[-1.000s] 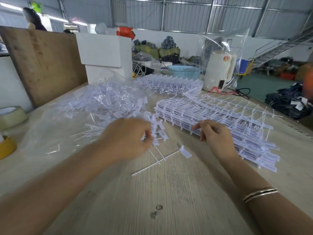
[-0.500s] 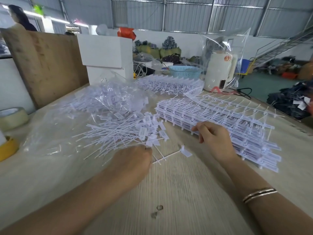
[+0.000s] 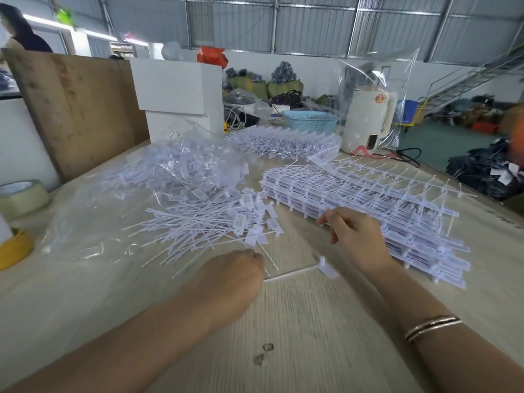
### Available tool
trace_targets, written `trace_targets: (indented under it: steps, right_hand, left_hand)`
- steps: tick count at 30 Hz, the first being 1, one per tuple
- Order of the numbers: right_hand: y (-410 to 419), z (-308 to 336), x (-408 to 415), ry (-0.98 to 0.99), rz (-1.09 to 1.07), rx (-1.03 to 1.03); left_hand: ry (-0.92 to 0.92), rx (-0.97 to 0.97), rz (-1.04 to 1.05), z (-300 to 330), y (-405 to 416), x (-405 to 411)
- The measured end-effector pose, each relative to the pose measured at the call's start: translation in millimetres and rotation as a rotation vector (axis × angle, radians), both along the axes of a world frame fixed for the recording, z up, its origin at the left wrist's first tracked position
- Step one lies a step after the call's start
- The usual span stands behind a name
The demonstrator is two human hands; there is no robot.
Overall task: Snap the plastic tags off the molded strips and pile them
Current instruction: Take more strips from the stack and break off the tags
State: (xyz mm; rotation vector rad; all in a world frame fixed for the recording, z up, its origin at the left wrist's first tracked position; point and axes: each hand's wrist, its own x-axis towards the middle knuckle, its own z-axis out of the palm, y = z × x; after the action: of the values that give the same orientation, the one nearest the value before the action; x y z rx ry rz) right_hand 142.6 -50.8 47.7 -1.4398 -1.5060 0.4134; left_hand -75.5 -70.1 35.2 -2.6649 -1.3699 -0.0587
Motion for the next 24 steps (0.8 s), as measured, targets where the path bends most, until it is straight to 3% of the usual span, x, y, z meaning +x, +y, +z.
trace_targets:
  steps: [3,7,12,18,21,24]
  right_hand:
    - [-3,-1,-1,0.042,-0.006,0.003]
    - [0,-1,2,0.066,-0.015,0.02]
    - [2,-1,3,0.081,-0.009,0.042]
    - [5,-10,-1,-0.034,0.012,0.018]
    - [1,-18,-22,-0.252,0.154,-0.08]
    - [-5,-25,-47,-0.6,0.348,-0.065]
  left_hand:
    - [-0.208,0.027,-0.09,3,0,-3]
    - [-0.453,0.246,0.123,35,41,-31]
    - [-0.138,0.151,0.397,27,66,-61]
    - [-0.451,0.403,0.111,23,43,-46]
    - [-0.313,0.247,0.13,19,24,-19]
    - [-0.191,0.241,0.175,10,19,2]
